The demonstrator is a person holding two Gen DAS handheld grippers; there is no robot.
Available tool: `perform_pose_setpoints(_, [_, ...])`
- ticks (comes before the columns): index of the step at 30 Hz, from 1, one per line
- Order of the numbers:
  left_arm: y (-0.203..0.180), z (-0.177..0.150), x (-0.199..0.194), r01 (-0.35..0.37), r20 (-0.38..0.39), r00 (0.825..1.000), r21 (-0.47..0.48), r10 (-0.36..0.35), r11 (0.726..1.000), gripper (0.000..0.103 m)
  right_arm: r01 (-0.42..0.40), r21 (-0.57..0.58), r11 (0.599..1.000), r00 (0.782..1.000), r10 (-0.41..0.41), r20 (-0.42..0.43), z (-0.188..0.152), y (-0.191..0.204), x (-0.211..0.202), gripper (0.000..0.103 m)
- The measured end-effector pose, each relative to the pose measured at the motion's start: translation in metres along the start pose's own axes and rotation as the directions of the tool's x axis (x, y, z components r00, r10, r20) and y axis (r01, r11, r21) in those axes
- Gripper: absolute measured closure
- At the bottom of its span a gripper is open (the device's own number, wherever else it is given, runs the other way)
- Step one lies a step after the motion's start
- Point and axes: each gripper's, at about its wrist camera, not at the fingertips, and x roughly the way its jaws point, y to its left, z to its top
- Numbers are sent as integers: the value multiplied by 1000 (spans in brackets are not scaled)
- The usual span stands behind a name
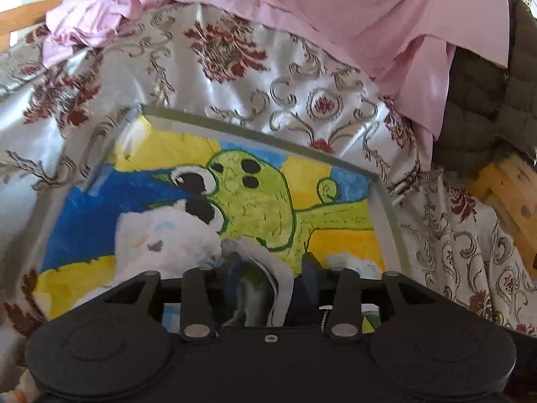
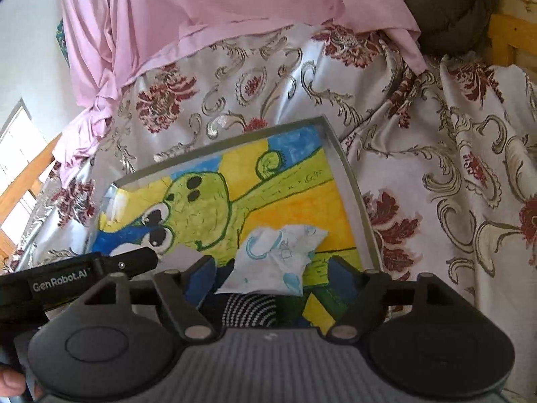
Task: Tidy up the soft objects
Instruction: 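Carry the sock and packet onto the cartoon-painted tray and open both tools, then lift both open tools off the tray and return over the pile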
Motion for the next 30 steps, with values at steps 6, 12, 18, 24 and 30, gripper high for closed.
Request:
perform_pose_setpoints(6, [-6,13,-50,20,89,996,-5,-19,1000,39,12,-5,1000,995,-11,95,7,9,-45,10])
perform_pose_setpoints(12, [-11,16,-118,48,198,979,11,-49,999,18,14,-23,1000,974,-9,227,10,19,-106,0])
perform_pose_setpoints(18, [-15,3,-182,55,293,954,39,-64,998,4,18,-57,998,933,4,360,-8,34,-168,0])
perform_pose_setpoints(24, [-13,-32,-239,68,371,925,59,-85,996,1,107,-109,988,887,-45,459,-40,59,-217,0])
perform_pose_setpoints(30, [-10,-69,-282,55,423,902,98,-92,994,1,179,-142,974,856,-82,511,-81,82,-253,0])
